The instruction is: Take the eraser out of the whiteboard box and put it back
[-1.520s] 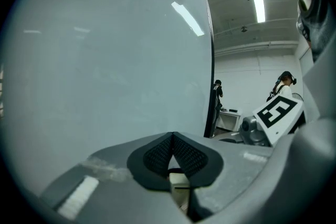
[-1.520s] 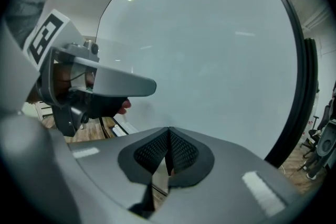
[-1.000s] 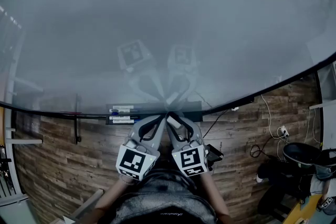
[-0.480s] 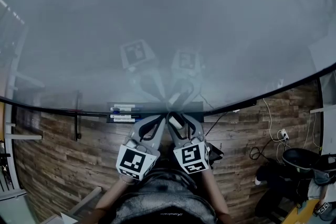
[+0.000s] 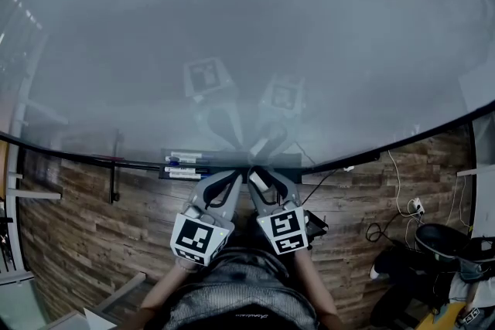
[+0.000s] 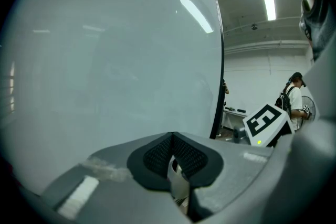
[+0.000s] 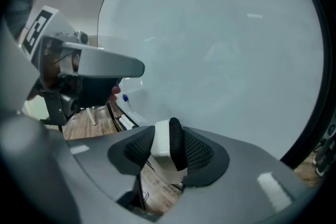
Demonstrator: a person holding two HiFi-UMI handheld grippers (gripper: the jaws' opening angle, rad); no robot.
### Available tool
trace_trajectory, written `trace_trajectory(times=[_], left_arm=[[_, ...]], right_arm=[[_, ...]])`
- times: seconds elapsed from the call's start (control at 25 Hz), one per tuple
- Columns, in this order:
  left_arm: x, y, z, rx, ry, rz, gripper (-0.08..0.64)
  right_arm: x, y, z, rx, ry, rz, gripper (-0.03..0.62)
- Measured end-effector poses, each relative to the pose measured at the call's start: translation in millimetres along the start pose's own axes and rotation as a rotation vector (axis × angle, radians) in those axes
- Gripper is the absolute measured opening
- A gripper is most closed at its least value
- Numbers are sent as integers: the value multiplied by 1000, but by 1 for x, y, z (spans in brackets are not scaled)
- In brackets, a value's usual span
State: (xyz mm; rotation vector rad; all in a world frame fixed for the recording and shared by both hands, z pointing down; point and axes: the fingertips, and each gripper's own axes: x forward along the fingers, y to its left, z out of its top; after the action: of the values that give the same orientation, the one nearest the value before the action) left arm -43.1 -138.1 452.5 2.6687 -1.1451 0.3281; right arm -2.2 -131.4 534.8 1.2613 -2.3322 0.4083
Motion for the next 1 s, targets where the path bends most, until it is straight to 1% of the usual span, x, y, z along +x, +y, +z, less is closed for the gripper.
trace_trajectory(times=[0.32, 0.48, 0.6, 0.76, 1.0], left_arm=[[-1, 0, 3, 3, -15, 2, 5], [-3, -3, 6, -3, -17, -2, 5], [-4, -6, 8, -7, -23, -7, 5], [-5, -8, 8, -6, -27, -17, 5], [-9, -13, 6, 7, -26, -27, 5]], right_arm=[[-6, 1, 1, 1, -8, -15, 163], [-20, 4, 19, 14, -26, 1, 163], [-31, 5, 31, -2, -35, -8, 163], [-46, 5, 45, 26, -63, -15, 163], [-73, 11, 67, 29, -107, -17, 163]])
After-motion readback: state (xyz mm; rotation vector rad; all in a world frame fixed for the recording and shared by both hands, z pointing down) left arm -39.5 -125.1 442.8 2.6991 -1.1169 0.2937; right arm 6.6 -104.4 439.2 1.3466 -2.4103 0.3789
